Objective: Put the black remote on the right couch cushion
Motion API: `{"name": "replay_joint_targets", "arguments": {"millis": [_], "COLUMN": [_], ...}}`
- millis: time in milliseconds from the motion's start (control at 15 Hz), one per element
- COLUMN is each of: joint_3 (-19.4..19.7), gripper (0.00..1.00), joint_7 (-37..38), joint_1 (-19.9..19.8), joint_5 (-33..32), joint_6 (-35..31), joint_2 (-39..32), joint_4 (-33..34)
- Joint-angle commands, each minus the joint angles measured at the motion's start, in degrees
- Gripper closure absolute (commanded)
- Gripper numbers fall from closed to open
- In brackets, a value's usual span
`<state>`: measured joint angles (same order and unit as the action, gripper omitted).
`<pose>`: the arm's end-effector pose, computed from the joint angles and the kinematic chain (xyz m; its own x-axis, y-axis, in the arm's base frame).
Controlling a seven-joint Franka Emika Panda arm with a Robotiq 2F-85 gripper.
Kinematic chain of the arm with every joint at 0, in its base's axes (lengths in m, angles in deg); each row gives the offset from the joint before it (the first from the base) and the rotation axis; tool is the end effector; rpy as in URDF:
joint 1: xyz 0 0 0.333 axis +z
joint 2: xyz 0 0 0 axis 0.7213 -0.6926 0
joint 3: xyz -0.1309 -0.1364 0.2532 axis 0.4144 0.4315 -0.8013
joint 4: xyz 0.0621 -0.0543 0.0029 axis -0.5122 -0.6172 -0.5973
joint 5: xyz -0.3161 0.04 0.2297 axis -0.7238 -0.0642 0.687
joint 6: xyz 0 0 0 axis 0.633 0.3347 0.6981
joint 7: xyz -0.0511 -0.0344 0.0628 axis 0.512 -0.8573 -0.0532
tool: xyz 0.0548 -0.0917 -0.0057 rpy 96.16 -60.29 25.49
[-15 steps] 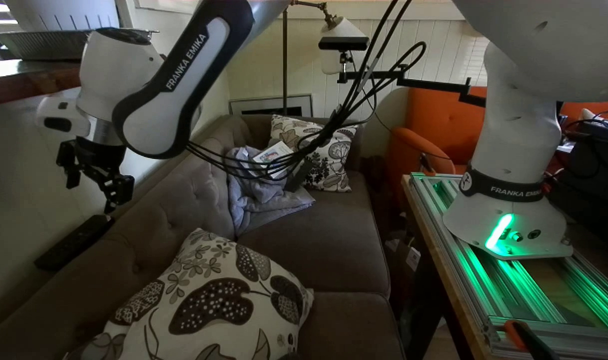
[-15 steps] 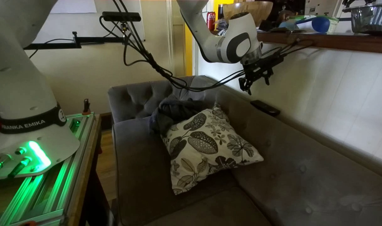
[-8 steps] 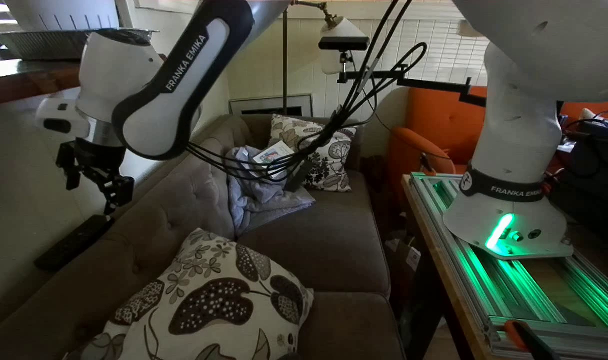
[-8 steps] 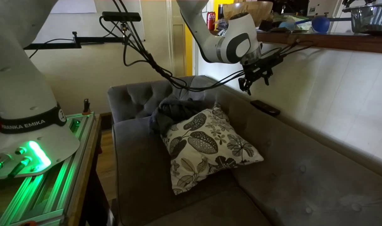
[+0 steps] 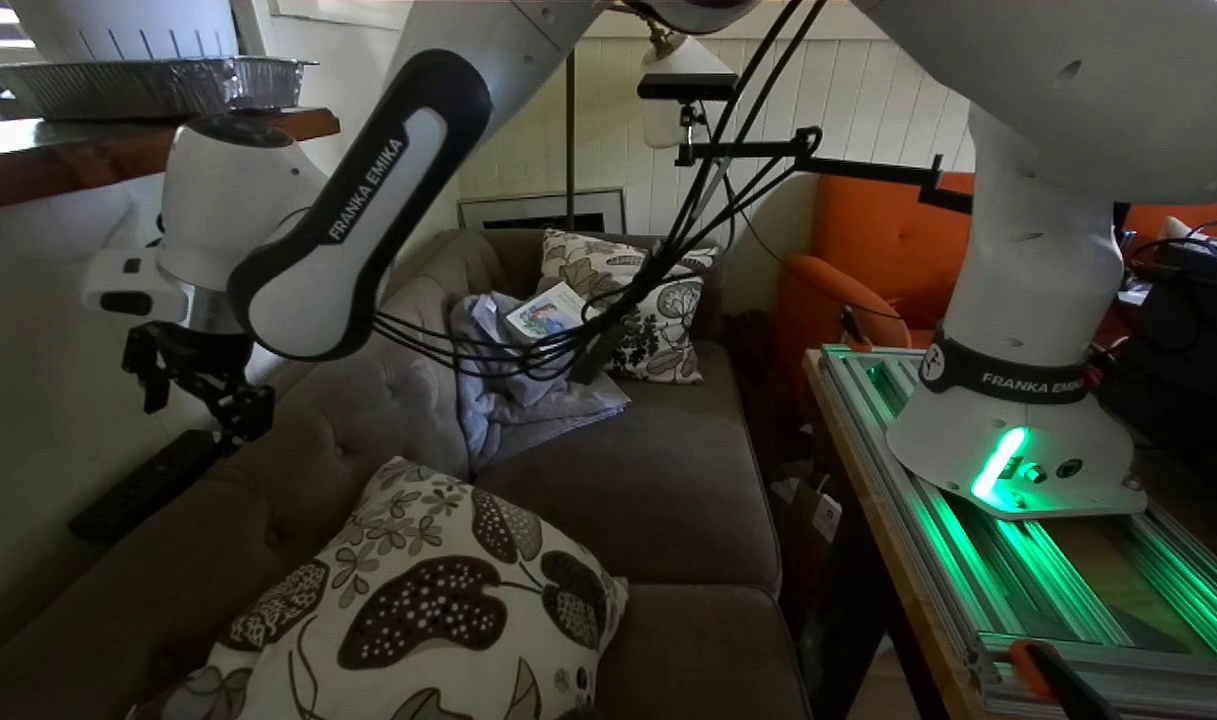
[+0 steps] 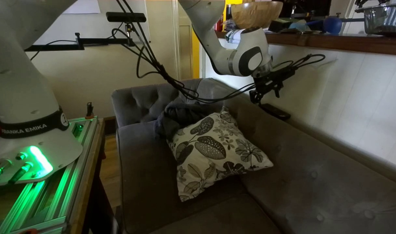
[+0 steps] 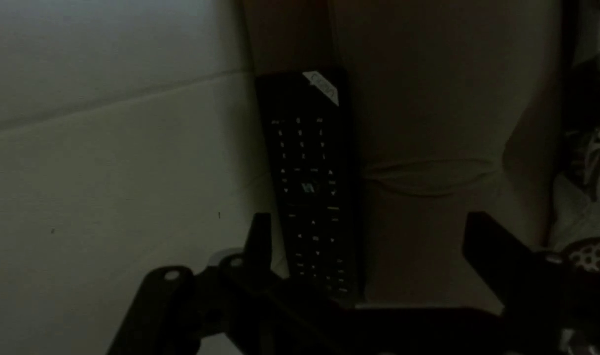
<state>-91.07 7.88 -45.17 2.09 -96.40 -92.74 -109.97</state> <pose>0.7525 0.0731 0.1631 0.0943 0.9931 0.0693 0.8698 -0.1161 0.4795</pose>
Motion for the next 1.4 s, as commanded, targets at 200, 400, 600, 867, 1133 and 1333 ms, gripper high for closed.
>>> {"name": "replay_joint_targets", "arguments": {"millis": [200, 400, 600, 867, 1133, 1333], "joint_3": [-1.1, -1.5, -0.7, -0.1, -0.3, -0.6], "gripper": [0.0, 0.0, 0.0, 0.0, 0.0, 0.0], "joint_7": [-5.0, -7.9, -8.0, -6.4, -6.6, -6.6], "joint_1": [-0.6, -0.7, -0.4, -0.3, -0.5, -0.5], "joint_5": [-1.2, -0.6, 0.0, 0.8, 0.9, 1.1], "joint_6": [6.7, 9.6, 10.2, 9.7, 8.0, 7.9], "joint_2": [-8.7, -11.6, -14.4, -17.8, -20.7, -22.0], "joint_4": [14.2, 19.2, 23.5, 27.3, 30.5, 32.7]}}
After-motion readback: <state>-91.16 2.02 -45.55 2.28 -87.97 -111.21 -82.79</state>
